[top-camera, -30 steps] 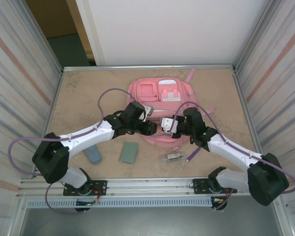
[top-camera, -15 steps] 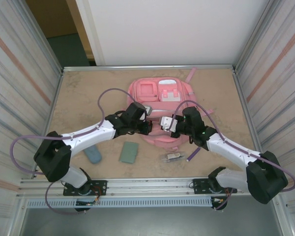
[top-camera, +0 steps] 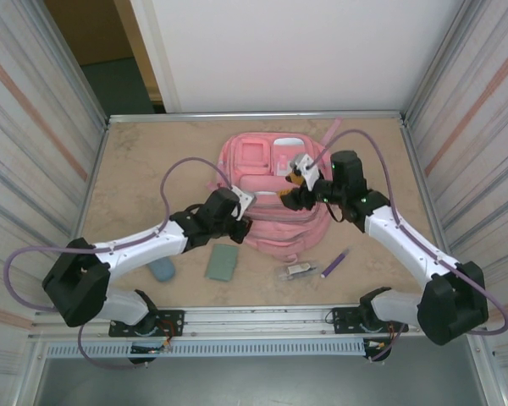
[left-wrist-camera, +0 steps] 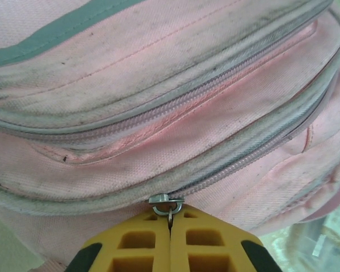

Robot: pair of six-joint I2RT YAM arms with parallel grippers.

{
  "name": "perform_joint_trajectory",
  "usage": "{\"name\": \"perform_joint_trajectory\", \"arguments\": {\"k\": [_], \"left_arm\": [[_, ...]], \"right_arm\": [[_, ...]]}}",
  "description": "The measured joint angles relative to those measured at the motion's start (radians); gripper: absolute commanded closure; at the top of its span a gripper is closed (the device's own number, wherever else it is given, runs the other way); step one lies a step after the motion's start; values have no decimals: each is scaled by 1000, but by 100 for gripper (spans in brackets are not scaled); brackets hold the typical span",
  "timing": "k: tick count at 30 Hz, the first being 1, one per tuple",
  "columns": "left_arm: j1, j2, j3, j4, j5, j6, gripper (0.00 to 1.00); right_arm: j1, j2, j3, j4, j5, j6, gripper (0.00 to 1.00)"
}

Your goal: Pack the student bag

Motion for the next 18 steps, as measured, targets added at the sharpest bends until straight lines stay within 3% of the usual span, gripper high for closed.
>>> {"name": "perform_joint_trajectory", "arguments": {"k": [10,18], "left_arm": [[2,-43,-123,195,-2,143,100],[9,-72,-229,384,55,207,100]], "right_arm": [[217,396,449,-431,272,309,39],[272,595,565,-610,341,564,35]]}}
